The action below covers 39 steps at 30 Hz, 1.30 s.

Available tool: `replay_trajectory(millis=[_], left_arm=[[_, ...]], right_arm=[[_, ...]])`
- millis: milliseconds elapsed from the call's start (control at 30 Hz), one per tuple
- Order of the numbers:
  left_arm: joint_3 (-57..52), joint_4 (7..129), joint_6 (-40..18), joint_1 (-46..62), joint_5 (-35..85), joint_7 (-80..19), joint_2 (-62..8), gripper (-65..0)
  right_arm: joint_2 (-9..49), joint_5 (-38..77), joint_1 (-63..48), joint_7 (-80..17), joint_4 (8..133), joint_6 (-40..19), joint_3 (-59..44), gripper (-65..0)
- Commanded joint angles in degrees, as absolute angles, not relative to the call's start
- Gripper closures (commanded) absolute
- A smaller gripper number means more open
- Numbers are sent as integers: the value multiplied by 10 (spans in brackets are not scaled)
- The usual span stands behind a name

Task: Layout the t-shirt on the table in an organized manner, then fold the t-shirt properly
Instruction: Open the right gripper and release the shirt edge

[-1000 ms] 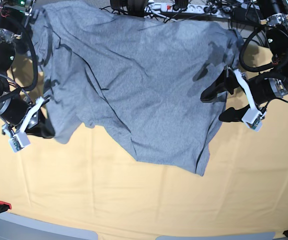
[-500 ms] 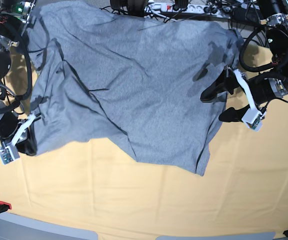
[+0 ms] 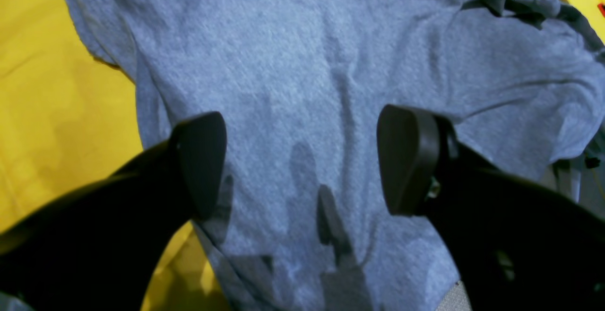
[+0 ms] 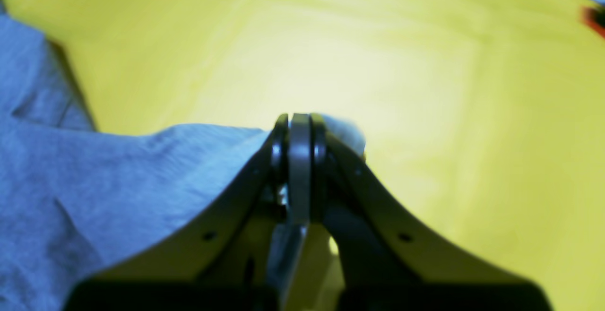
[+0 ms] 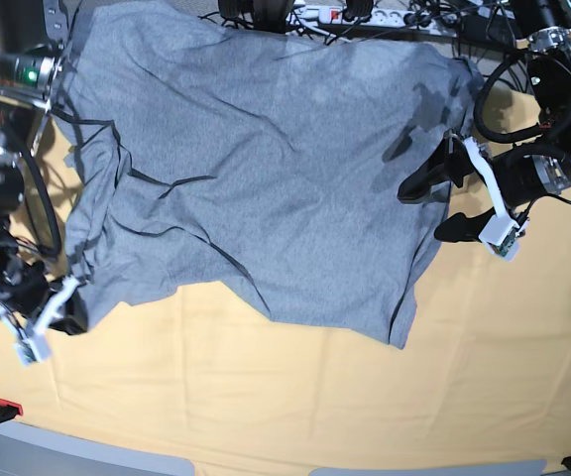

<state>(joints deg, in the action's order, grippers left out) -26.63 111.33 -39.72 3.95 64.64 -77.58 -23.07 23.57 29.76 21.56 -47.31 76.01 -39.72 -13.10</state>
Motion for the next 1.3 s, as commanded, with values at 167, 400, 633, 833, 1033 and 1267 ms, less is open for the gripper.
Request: replay_trajectory(millis=[167, 400, 633, 833, 1033, 1267], left_arm=[[-269, 1120, -400, 32, 649, -763, -240, -495], [-274, 1120, -400, 31, 637, -760, -240, -496], [-283, 1120, -400, 31, 636, -754, -240, -495], [-283, 1120, -400, 31, 635, -754, -240, -495], [-283, 1120, -400, 31, 634, -754, -240, -495], [-283, 1120, -389, 28, 595, -738, -240, -495]], right_arm=[[246, 241, 307, -449, 674, -387, -75, 0], [246, 149, 337, -401, 644, -271, -61, 0], [246, 147, 353, -327, 644, -310, -61, 0], [246, 109, 358, -329, 644, -249, -61, 0], [246, 71, 357, -341, 644, -203, -61, 0], [250, 72, 358, -341, 644, -188, -61, -376]])
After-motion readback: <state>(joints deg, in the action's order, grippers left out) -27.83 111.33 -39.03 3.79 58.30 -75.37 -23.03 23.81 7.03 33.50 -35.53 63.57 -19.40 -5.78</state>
